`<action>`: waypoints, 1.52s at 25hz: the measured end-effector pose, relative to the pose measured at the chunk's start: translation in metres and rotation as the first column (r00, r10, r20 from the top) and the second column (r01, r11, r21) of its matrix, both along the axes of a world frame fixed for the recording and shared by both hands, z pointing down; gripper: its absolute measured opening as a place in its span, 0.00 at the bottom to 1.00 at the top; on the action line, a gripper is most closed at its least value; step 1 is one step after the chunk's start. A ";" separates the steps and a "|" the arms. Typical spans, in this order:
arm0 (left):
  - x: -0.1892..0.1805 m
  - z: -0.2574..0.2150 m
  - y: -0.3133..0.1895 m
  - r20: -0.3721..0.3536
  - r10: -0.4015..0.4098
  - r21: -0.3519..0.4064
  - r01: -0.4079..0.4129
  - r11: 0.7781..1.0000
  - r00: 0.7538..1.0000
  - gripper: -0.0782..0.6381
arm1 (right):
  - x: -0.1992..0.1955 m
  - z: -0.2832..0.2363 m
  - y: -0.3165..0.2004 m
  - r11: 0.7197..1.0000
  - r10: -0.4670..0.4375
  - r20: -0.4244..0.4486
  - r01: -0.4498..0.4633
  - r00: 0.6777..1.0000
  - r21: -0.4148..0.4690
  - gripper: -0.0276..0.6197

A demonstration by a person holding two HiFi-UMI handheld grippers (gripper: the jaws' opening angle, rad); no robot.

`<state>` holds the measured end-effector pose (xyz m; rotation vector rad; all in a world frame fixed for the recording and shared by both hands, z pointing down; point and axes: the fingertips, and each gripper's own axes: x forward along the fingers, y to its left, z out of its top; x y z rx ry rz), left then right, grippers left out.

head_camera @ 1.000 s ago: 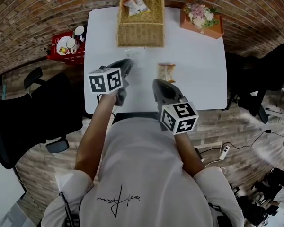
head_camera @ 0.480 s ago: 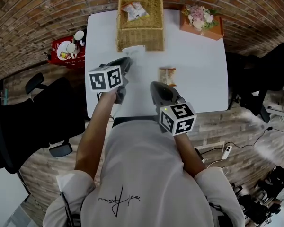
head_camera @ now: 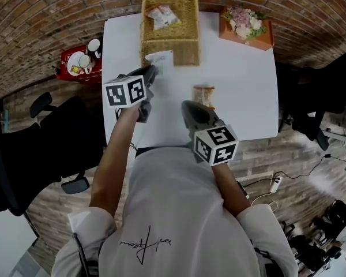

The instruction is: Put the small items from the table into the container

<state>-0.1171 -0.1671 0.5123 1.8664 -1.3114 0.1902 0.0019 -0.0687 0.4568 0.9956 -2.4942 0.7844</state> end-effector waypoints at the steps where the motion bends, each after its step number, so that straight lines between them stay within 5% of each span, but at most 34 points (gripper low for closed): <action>1: 0.000 0.002 -0.002 0.000 0.002 -0.004 -0.002 1.000 1.000 0.14 | 0.000 0.002 -0.001 1.000 0.000 0.000 0.000 1.000 -0.006 0.08; 25: -0.003 0.030 -0.039 0.038 0.019 -0.079 -0.016 0.997 0.999 0.14 | -0.012 0.024 -0.009 0.996 -0.009 0.010 0.009 1.000 -0.084 0.08; 38: -0.008 0.043 -0.045 0.131 0.032 -0.110 -0.018 0.994 0.991 0.14 | -0.008 0.032 -0.012 0.994 0.006 0.004 -0.005 1.000 -0.106 0.08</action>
